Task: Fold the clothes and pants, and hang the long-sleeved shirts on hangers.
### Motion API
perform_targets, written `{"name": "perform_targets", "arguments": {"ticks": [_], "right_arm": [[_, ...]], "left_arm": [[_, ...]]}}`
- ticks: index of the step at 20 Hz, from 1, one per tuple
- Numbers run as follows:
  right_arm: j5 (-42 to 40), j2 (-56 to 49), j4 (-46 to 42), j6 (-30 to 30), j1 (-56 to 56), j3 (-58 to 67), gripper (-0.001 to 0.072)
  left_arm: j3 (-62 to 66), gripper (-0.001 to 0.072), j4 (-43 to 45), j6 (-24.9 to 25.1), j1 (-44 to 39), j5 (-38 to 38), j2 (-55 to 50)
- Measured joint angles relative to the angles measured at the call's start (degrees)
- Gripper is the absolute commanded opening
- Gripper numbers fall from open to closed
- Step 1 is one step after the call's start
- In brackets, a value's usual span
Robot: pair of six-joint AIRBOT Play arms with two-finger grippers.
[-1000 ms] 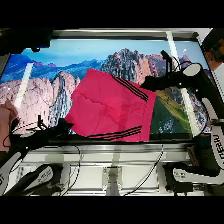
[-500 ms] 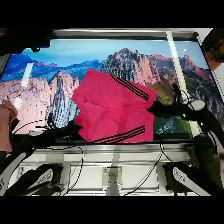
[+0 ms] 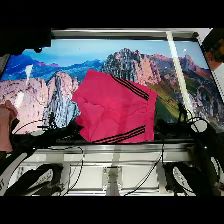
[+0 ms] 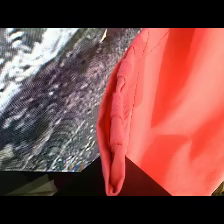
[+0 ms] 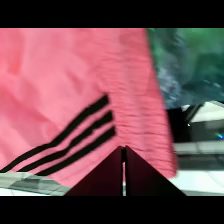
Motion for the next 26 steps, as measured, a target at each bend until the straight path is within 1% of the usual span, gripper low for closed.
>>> {"name": "perform_targets", "arguments": {"ticks": [2, 3, 5, 7, 8, 9, 10, 13, 16, 18, 21, 26], "right_arm": [[2.4, 0.6, -1.1, -0.5, -3.3, -0.5, 0.0010], [4.0, 0.8, -0.8, -2.2, -5.7, -0.6, 0.0010], [8.5, 0.3, 1.1, -7.3, -11.2, -0.8, 0.0011], [13.0, -1.8, 6.1, -13.2, -15.1, -1.0, 0.0017], [15.3, -3.7, 9.3, -16.1, -16.3, -1.1, 0.0169], [17.3, -5.7, 11.4, -18.4, -17.1, -1.1, 0.0422], [19.0, -8.2, 12.3, -20.0, -17.8, -1.2, 0.0463], [20.3, -14.4, 13.1, -21.0, -18.8, -1.3, 0.0464], [20.3, -18.2, 12.6, -20.8, -19.2, -1.3, 0.0467], [20.2, -19.3, 12.0, -20.1, -19.3, -1.3, 0.0485], [20.0, -20.0, 10.8, -18.8, -19.3, -1.3, 0.0486], [18.0, -20.8, 9.7, -16.0, -19.3, -1.3, 0.0485]], "left_arm": [[0.0, 0.0007, 0.0, 0.0, -0.1, -0.1, 0.0], [0.0, 0.0007, 0.0, 0.0, -0.1, -0.2, 0.0], [0.0, 0.0007, 0.0, 0.0, -0.1, -0.4, 0.0], [0.0, 0.0007, 0.0, 0.0, -0.1, -0.7, 0.0], [0.0, 0.0007, 0.0, 0.0, -0.1, -0.8, 0.0], [0.0, 0.0007, 0.0, 0.1, -0.1, -1.0, 0.0], [0.0, 0.0007, 0.0, 0.1, 0.0, -1.1, 0.0], [0.2, 0.0007, 0.3, 0.6, -0.1, -1.7, 0.0], [0.4, 0.0007, -0.8, 1.4, -0.1, -2.5, 0.0], [0.5, 0.0007, -2.7, 2.8, -0.1, -2.8, 0.0], [0.5, 0.0007, -5.3, 4.7, -0.1, -2.9, 0.0], [0.5, 0.0007, -6.9, 5.8, -0.1, -3.1, 0.0]]}}
